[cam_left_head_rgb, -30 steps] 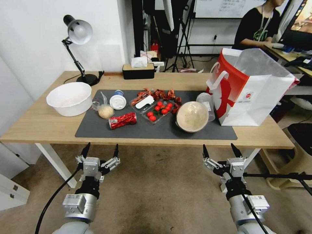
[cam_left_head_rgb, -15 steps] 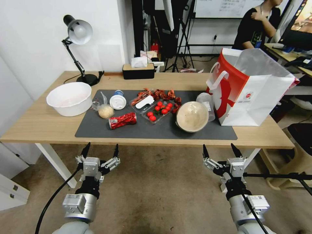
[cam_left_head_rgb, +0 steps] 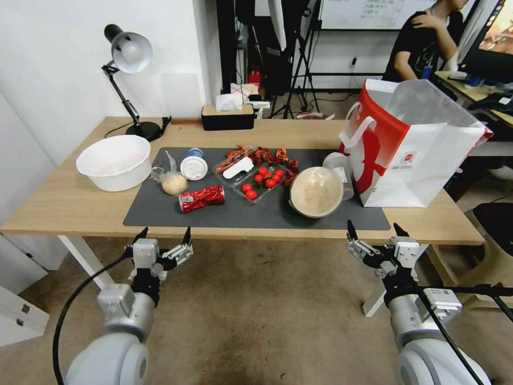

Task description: Pick up the trash from the table and place it into the takeout bag.

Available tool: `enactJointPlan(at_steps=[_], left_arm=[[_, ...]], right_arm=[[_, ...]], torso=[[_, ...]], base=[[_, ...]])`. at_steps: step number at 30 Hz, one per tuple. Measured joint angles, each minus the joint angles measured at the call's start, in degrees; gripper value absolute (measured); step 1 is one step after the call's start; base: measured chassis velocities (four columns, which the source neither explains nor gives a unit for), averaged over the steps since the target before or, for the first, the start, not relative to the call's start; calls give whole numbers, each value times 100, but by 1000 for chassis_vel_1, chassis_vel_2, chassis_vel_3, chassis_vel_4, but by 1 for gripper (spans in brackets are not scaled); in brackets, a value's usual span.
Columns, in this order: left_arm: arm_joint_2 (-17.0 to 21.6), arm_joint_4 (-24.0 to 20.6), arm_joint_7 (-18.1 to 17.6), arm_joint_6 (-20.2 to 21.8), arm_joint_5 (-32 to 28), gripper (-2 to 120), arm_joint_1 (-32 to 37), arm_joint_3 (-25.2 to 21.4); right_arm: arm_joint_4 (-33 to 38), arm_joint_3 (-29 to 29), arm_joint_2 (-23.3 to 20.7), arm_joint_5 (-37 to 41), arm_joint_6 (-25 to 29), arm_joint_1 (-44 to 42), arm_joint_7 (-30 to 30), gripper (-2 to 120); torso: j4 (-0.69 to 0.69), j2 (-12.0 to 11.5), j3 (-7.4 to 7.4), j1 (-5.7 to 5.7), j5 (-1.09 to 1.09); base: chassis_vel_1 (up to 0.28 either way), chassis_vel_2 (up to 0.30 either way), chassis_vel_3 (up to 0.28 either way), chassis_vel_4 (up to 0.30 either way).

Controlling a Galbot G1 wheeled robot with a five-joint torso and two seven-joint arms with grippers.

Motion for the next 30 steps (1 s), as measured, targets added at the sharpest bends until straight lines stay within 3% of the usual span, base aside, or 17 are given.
enactJointPlan(at_steps=[5,9,12,14,23,30], left_arm=[[-5,0,26,-1,-28,100,-5,-14],[-7,0,48,-57,-32,100,11,-24],[-20,0,51,-144,-27,100,32,-68],[-29,0,51,-157,-27,100,31,-79],[-56,49,43,-190,-16,100,25,-122],[-58,76,20,-211,-15,100,18,-152]], right_arm=[[45,37,-63,279,-148,172,65,100],[-140,-153,-208,758,175,351,161,100],[-486,-546,-331,1674,355,641,301,100],[-555,-617,-347,1848,351,715,365,100],[-1143,-860,-375,3493,-55,1459,1015,100],[-1355,-958,-306,3940,-268,1758,1354,100]], torso=[[4,0,0,0,-2],[2,0,0,0,0],[2,0,0,0,0],[2,0,0,0,-1],[2,0,0,0,-1],[3,0,0,-1,-1]], base=[[0,0,0,0],[0,0,0,0],[0,0,0,0],[0,0,0,0],[0,0,0,0],[0,0,0,0]])
